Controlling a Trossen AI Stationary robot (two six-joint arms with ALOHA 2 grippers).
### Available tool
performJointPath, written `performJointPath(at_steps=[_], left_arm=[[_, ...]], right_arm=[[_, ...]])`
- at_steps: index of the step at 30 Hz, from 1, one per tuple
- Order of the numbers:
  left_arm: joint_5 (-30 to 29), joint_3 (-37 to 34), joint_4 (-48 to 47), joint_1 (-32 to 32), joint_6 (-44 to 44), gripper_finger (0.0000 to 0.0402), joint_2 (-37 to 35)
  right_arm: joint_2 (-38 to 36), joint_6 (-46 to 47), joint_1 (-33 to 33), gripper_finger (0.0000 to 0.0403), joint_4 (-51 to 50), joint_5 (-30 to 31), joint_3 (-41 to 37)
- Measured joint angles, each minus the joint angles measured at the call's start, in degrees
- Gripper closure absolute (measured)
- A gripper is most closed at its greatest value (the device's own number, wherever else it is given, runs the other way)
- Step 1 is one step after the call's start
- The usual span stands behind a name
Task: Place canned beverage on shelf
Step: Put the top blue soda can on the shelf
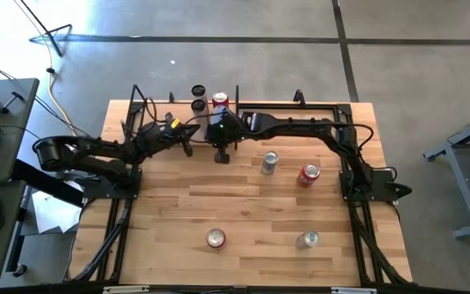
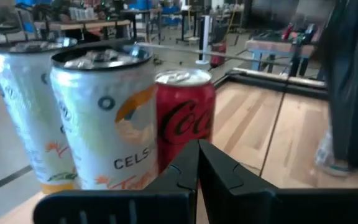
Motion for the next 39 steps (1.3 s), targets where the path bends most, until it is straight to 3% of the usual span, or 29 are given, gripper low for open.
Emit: performJointPath(at_steps=[7, 24, 30, 39], left_arm=[[-0.9, -0.4, -0.1, -1.5, 0.8, 0.0401, -3.0], [-4.1, -0.4, 1.9, -5.7, 7.1, 0.0401, -4.3], [-3.4, -0.4, 0.2, -7.2, 7.4, 0.0401, -4.3], [-3.2, -0.3, -1.5, -8.2, 6.0, 0.0401, -4.3]], right_arm=[[-4.0, 1.6, 0.1, 0.0403, 10.7, -2.1, -11.1], [-29.2, 4.1, 0.8, 0.0403, 32.3, -2.4, -43.5], [-33.6, 5.6, 0.8, 0.0403, 31.5, -2.4, -48.0], [-34.2, 2.5, 1.0, 0.0403, 25.5, -2.1, -48.4]])
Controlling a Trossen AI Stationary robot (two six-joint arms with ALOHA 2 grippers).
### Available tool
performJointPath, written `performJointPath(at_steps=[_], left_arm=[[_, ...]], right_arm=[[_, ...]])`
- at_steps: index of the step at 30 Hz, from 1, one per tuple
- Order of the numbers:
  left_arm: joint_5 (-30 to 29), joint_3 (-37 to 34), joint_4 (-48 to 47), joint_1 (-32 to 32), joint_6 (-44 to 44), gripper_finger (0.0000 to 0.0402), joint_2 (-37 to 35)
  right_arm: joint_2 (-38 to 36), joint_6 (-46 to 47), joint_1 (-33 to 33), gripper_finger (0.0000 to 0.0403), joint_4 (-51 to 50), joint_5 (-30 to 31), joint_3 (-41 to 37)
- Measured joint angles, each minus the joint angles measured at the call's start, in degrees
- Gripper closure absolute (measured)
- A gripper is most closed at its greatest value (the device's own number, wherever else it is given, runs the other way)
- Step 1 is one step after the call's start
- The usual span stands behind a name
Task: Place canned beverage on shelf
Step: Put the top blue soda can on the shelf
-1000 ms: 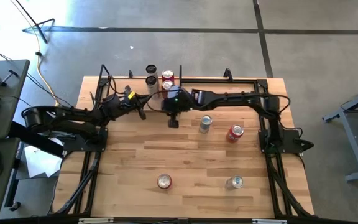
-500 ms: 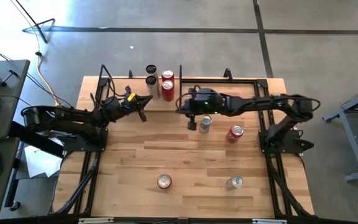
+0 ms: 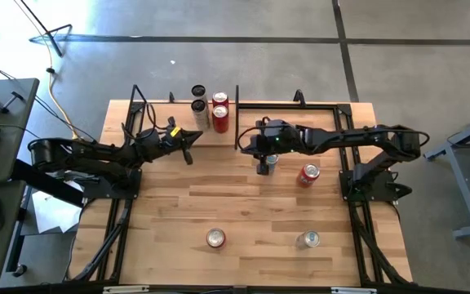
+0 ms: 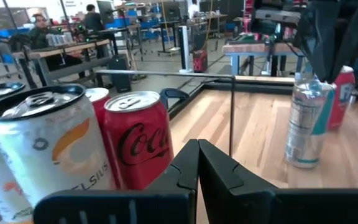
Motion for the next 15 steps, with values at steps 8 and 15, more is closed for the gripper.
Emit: performJointPath(at_steps=[8, 15], left_arm=[[0.0, 0.5, -0.4, 0.0, 4.7, 0.0401, 0.0], [-0.1, 0.5, -0.2, 1.7, 4.3, 0.0401, 0.0]], right_arm=[[-0.5, -5.2, -2.8, 0.0403, -2.9, 1.0, 3.0], [-0.5, -5.4, -5.7, 0.0403, -9.2, -1.6, 9.0]])
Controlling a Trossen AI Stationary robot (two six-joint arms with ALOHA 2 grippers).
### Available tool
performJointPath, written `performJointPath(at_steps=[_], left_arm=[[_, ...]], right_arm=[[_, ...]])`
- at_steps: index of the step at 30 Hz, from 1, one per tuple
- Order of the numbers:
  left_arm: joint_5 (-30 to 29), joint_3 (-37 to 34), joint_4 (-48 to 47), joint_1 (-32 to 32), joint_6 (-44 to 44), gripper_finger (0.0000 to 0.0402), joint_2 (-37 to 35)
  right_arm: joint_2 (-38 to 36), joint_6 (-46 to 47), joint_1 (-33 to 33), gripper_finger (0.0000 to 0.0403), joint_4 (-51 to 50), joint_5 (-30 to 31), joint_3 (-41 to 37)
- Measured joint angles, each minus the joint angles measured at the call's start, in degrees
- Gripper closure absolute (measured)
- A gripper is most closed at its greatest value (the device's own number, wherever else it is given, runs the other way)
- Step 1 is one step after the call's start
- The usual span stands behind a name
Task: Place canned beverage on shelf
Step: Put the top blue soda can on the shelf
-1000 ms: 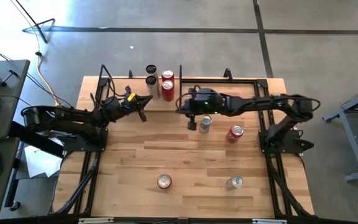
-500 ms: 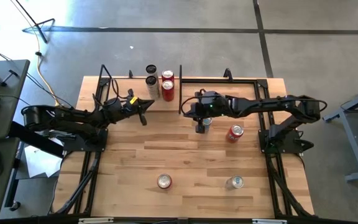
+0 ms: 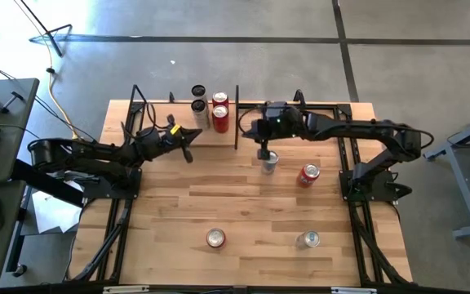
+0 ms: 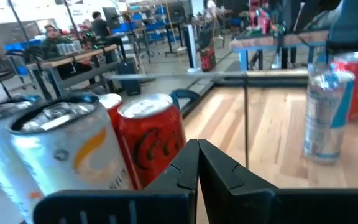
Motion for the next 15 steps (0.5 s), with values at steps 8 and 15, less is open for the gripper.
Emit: performJointPath(at_steps=[8, 15], left_arm=[[6.1, 0.0, -1.6, -0.4, -0.9, 0.0401, 0.0], [7.5, 0.0, -3.2, -5.1, 1.2, 0.0401, 0.0]], right_arm=[[0.0, 5.2, 1.0, 0.0403, -6.6, 0.1, 4.9], [-0.4, 5.6, 4.3, 0.0392, -15.7, 8.8, 5.8]])
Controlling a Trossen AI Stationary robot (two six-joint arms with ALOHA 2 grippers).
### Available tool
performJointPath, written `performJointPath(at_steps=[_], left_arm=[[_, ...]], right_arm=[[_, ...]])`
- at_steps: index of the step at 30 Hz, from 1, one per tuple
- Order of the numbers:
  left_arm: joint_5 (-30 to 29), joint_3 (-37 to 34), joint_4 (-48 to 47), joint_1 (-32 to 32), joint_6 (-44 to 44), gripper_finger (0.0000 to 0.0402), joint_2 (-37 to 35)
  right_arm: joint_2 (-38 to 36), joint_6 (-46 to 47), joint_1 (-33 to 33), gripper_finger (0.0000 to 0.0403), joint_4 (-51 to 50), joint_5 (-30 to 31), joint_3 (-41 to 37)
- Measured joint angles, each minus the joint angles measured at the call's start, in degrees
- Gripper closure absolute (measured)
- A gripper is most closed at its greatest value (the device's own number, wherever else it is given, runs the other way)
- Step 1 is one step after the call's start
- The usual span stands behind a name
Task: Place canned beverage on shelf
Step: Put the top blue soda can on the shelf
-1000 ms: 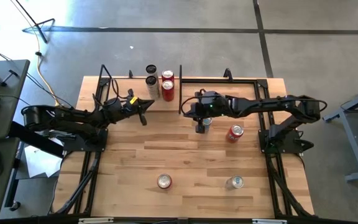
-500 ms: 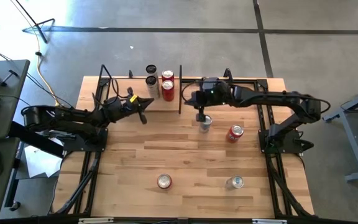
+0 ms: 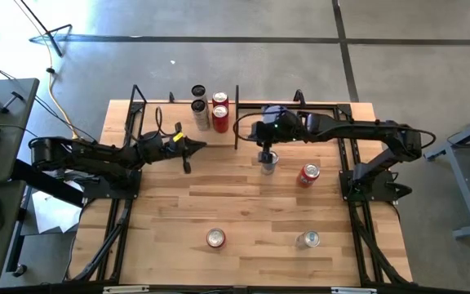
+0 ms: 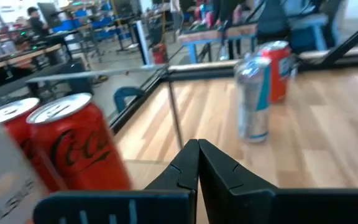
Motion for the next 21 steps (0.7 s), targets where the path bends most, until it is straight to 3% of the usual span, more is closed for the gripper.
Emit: performJointPath(at_steps=[7, 15, 17, 21], left_arm=[[-1.5, 0.0, 0.8, -3.7, -3.0, 0.0402, -0.4], [-4.8, 0.0, -0.2, -5.6, -4.4, 0.0401, -0.4], [-4.9, 0.0, -0.3, -5.6, -5.2, 0.0402, -0.4], [-4.9, 0.0, -0.9, -6.2, -5.7, 0.0401, -0.4]], right_arm=[[-0.3, 9.1, 4.0, 0.0301, -21.6, 0.9, 10.2], [0.2, 22.3, 6.0, 0.016, -34.8, 0.8, 11.8], [0.9, 22.9, 6.0, 0.0135, -36.3, 0.9, 11.8], [3.2, 15.7, 6.0, 0.0112, -38.3, 1.6, 11.8]])
